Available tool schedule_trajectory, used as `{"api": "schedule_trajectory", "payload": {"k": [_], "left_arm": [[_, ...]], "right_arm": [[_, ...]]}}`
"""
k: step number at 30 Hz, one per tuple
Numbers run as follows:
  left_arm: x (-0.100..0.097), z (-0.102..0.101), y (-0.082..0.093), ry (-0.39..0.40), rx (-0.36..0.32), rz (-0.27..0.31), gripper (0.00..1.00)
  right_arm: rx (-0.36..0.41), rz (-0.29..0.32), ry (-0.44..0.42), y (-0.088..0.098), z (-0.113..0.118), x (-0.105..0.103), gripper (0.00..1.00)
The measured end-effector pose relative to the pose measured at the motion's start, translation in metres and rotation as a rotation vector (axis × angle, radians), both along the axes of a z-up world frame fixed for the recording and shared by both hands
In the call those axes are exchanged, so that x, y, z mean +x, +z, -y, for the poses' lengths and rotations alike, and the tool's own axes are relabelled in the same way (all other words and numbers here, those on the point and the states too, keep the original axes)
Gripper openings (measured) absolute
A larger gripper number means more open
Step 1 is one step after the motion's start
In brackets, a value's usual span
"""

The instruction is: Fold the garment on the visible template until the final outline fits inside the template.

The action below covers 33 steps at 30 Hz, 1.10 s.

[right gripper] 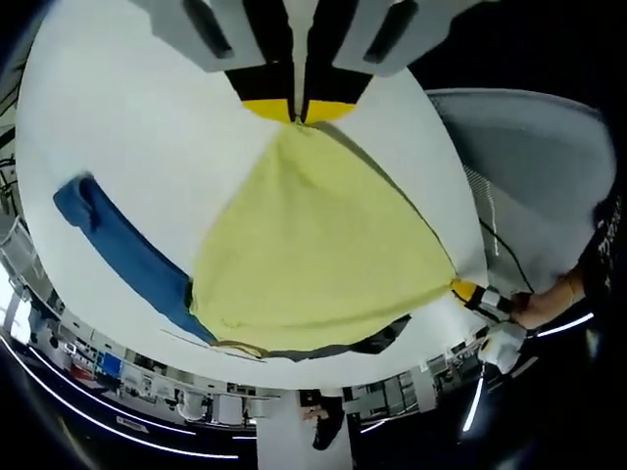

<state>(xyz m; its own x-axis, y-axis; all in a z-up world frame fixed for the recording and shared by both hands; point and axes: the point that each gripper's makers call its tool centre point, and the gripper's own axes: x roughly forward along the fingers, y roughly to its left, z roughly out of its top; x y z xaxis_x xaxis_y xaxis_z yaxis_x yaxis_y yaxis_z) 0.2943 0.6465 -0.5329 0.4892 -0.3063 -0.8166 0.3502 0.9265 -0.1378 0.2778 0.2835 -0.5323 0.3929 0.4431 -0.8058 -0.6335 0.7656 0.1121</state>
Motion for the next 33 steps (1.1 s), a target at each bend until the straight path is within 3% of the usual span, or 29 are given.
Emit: {"api": "schedule_trajectory", "payload": {"k": [3,7,9,12,21,26,30,33], "left_arm": [[-0.001,0.002,0.004,0.006,-0.022,-0.001,0.18],[0.002,0.005,0.009,0.018,-0.040,0.020,0.24],[0.004,0.006,0.009,0.040,-0.057,0.020,0.25],[0.006,0.003,0.006,0.074,-0.048,0.015,0.25],[0.004,-0.002,-0.002,0.134,-0.036,-0.012,0.19],[0.000,-0.001,-0.007,0.132,-0.030,-0.040,0.13],[0.002,-0.003,-0.006,0.138,-0.021,-0.033,0.09],[0.001,-0.002,-0.008,0.140,-0.030,-0.041,0.01]], "right_arm": [[0.023,-0.018,-0.039,0.006,0.001,-0.001,0.17],[0.079,-0.033,-0.110,0.019,-0.003,0.003,0.18],[0.133,-0.062,-0.217,0.022,-0.003,0.009,0.17],[0.087,-0.081,-0.294,0.013,0.004,0.015,0.17],[0.004,-0.123,-0.390,-0.009,-0.004,0.012,0.14],[-0.003,-0.134,-0.437,-0.007,-0.004,0.008,0.00],[-0.008,-0.124,-0.431,-0.004,-0.003,0.008,0.00],[-0.010,-0.129,-0.428,-0.004,-0.001,0.006,0.00]]}}
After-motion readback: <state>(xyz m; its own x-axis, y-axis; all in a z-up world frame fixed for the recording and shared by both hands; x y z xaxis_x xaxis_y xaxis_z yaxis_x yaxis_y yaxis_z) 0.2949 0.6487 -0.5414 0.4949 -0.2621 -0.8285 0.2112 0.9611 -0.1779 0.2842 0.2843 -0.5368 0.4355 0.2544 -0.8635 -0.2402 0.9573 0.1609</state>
